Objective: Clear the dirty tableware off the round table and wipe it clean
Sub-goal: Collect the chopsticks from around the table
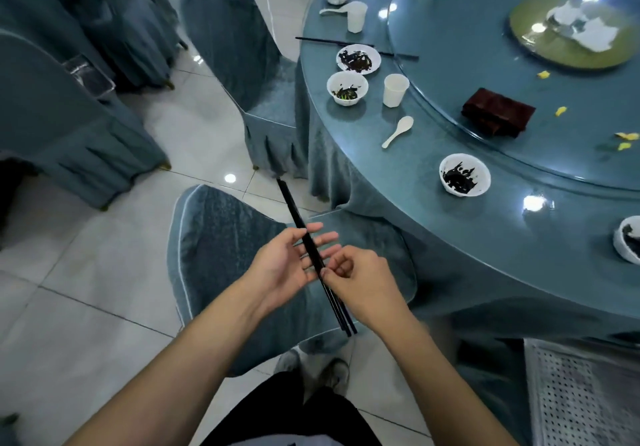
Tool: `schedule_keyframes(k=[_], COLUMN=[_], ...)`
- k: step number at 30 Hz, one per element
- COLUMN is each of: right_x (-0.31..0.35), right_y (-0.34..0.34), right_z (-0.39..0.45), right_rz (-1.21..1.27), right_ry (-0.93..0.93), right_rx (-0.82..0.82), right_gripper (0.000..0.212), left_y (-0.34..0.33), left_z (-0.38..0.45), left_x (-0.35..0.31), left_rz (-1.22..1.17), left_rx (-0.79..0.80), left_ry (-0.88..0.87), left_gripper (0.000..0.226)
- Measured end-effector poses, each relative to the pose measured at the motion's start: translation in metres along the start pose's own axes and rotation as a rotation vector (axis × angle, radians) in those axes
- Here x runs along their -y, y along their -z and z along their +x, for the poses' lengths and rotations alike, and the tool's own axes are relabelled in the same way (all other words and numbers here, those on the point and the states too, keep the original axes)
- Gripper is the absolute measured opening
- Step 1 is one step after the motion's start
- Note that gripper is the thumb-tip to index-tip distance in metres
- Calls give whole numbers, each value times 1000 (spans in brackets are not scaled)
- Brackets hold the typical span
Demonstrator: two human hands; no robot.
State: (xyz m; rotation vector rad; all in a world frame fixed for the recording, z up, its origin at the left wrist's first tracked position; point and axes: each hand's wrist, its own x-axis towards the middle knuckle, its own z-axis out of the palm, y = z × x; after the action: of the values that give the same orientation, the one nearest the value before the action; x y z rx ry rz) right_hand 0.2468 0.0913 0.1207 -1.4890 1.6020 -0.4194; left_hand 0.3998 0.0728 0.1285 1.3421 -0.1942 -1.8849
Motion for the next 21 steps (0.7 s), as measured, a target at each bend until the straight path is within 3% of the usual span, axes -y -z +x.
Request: schedule_keyframes(k=[7, 12, 21], right_x=[49, 81, 167], right_y=[-28, -68, -176], right_z=[-5, 8, 28], right_rz=[-88, -196, -411], right_ry=[271, 434, 404], right_rx=[-121, -255, -325], right_gripper=[18, 5, 35], left_y=[51, 105, 228], left_z=[-31, -58, -85], left_x=[-35, -75, -167], left_rz=[-110, -144, -44], left_rx=[-30, 5, 53], left_ry=[-50, -84, -77], left_gripper=[40, 41, 42])
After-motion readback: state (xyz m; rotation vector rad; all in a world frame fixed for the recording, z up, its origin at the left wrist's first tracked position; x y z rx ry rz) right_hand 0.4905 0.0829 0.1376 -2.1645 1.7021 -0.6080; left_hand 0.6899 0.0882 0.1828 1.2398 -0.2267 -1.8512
